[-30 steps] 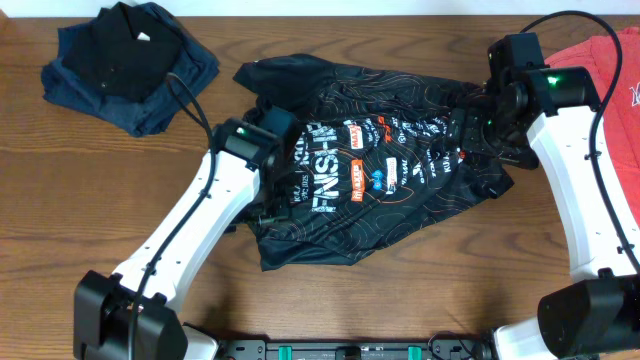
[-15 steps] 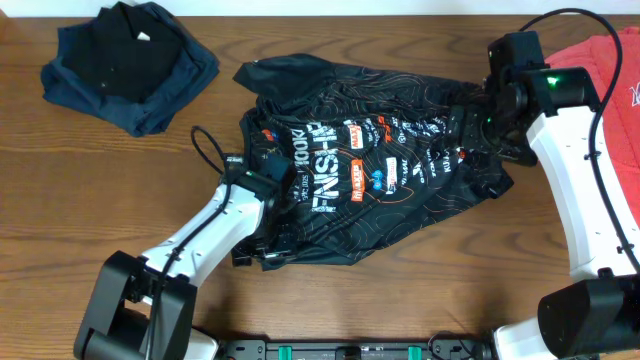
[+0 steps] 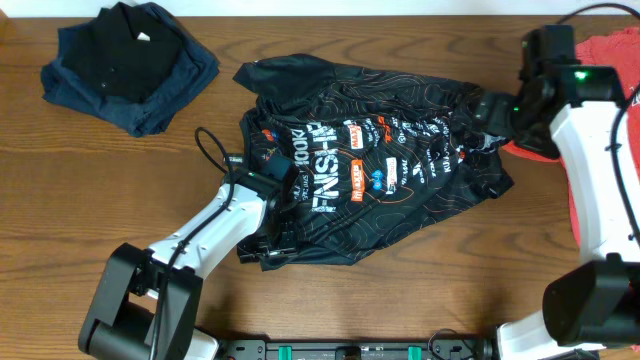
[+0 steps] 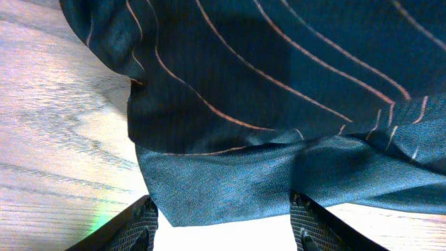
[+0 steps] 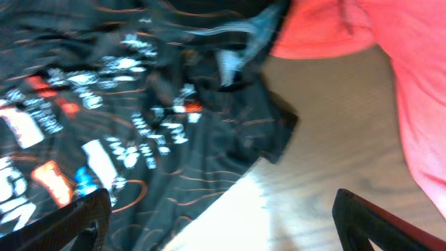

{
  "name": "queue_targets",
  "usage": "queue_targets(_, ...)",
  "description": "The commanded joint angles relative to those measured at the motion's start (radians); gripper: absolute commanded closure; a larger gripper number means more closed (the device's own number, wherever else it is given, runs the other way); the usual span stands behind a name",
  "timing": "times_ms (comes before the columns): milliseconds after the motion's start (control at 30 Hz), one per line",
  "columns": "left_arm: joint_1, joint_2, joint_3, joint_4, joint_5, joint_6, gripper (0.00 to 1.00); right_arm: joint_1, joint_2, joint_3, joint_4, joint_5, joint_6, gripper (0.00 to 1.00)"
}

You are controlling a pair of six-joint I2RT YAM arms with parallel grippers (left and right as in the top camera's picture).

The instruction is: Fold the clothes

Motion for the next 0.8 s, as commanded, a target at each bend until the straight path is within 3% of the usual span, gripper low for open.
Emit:
queue_targets(0, 0.0, 0.016, -0.007, -0.003, 0.002, -0.009, 0.37, -0.054, 0.034, -0.007, -0.019, 0.012, 0.014, 0.01)
queue_targets(467, 0.0, 0.016, -0.007, 0.009, 0.002, -0.014, 0.37, -0.103, 0.093, -0.254, 0.081, -0.046, 0.051, 0.01)
queue_targets(600, 0.0, 0.016, -0.007, 0.009, 0.002, -0.033, 0.37, -0.105, 0.093, -0.348, 0.177, -0.042, 0.092, 0.19)
queue_targets(767, 0.0, 0.016, -0.007, 0.009, 0.002, -0.036, 0.36, -0.119, 0.093, -0.421, 0.258, -0.046, 0.12, 0.17)
